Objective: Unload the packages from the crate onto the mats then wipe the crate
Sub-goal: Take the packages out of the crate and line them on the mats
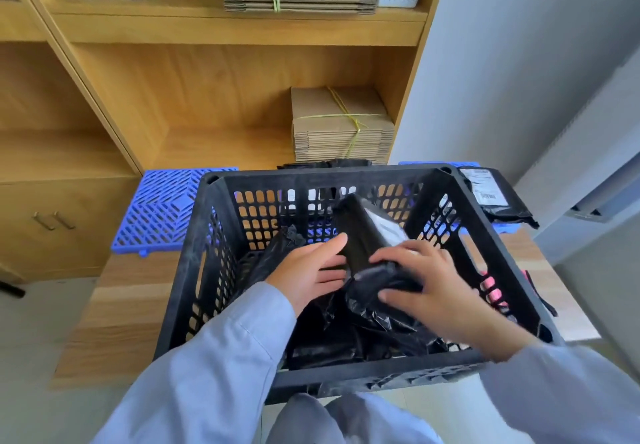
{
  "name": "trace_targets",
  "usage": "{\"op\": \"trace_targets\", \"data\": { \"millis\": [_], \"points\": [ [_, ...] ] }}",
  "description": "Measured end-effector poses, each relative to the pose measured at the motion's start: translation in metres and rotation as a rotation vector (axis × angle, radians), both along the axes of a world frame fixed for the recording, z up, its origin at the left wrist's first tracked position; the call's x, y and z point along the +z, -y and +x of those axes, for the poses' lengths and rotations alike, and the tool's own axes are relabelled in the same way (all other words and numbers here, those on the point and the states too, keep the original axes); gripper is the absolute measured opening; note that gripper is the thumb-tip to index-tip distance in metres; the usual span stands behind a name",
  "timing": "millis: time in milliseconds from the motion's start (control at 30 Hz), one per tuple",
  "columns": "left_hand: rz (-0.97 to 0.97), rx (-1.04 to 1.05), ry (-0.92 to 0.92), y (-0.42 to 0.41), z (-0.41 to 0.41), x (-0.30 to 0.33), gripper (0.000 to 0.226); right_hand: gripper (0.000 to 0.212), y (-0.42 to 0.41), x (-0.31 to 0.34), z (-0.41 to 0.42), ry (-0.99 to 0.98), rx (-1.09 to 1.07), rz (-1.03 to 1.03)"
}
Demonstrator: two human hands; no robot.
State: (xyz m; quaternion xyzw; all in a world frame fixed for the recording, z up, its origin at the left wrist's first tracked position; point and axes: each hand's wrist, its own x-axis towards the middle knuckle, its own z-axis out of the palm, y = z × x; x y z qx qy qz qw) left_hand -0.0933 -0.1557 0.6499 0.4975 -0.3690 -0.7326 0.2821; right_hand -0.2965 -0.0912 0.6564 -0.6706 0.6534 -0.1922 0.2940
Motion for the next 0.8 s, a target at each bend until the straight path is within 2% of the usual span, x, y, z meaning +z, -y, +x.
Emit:
{"op": "trace_targets", "data": {
  "millis": [100,200,267,400,533,667,800],
  "points": [
    [0.050,0.076,-0.072,0.004,-0.003,0.010,0.026,0.052,-0.005,-0.015,0.013,-0.314,0.191,-0.247],
    [0.059,0.151,-0.036,0.006,0.001,0.007,0.032,0.055,-0.002,-0.025,0.012,-0.393,0.234,-0.376],
    [0.052,0.158,0.002,0.004,0.001,0.003,0.027,0.050,0.002,-0.028,0.011,-0.432,0.274,-0.465],
    [-0.010,0.263,0.029,0.000,-0.005,0.001,0.017,0.045,0.011,-0.033,0.014,-0.435,0.344,-0.590],
    [-0.025,0.347,-0.030,0.003,-0.011,0.009,0.035,0.040,0.029,-0.029,0.007,-0.396,0.417,-0.693],
    [-0.060,0.462,-0.002,0.014,-0.014,0.020,0.037,0.052,0.055,-0.027,-0.001,-0.391,0.509,-0.778],
    [-0.132,0.509,0.029,0.029,-0.011,0.031,0.027,0.052,0.080,-0.020,-0.003,-0.308,0.563,-0.770]
  ]
}}
